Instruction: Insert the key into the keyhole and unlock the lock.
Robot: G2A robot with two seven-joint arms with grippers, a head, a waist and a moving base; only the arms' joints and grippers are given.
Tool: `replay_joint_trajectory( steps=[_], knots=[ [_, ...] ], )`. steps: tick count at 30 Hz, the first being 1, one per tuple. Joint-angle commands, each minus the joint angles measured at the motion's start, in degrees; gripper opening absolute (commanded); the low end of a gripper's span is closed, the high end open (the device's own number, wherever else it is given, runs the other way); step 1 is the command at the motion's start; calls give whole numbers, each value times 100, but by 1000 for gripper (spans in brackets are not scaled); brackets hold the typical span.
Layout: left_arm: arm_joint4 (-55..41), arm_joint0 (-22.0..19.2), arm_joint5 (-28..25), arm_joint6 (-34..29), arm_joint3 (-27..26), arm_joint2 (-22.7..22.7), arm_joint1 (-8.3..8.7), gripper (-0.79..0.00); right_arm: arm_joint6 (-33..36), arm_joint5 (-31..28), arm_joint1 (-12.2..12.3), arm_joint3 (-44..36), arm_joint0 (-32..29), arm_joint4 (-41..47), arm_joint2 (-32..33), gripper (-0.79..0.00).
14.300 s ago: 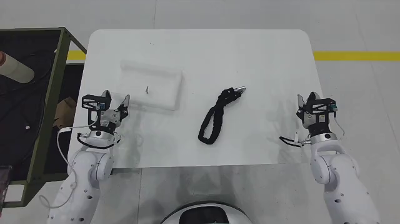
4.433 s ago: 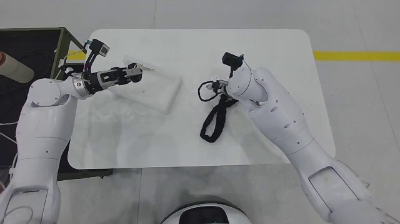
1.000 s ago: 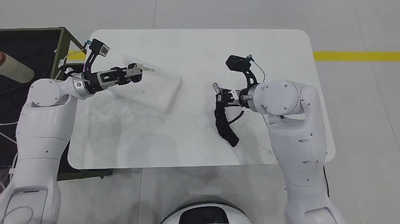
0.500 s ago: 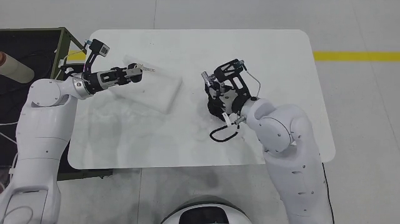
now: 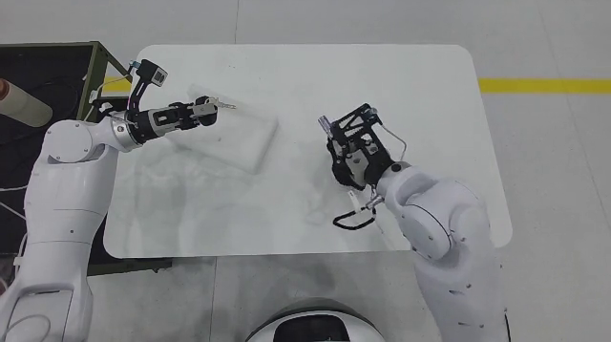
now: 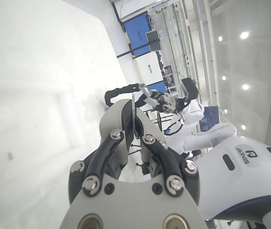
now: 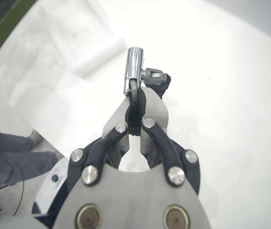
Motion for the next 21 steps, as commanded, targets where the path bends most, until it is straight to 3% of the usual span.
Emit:
replay_joint_trajectory(
  steps=[1,2,4,9,12,18,21],
  knots=[
    [0,0,0,0,0,0,0,-785,-312,-766,46,30,-142,129,-52,-785],
    [0,0,0,0,0,0,0,-785,33,-962,77,138,-142,-114,-16,-785],
    [0,0,0,0,0,0,0,-785,76,-722,84,42,-68,-554,12,-785],
    [0,0,0,0,0,0,0,-785,-56,-688,95,-267,-219,-89,82,-785],
    [0,0,0,0,0,0,0,-785,-47,-602,98,-188,-281,493,184,-785],
    [0,0,0,0,0,0,0,-785,-192,-593,90,256,-186,2632,366,-785],
    [0,0,0,0,0,0,0,-785,-192,-593,90,256,-186,2632,366,-785]
  ],
)
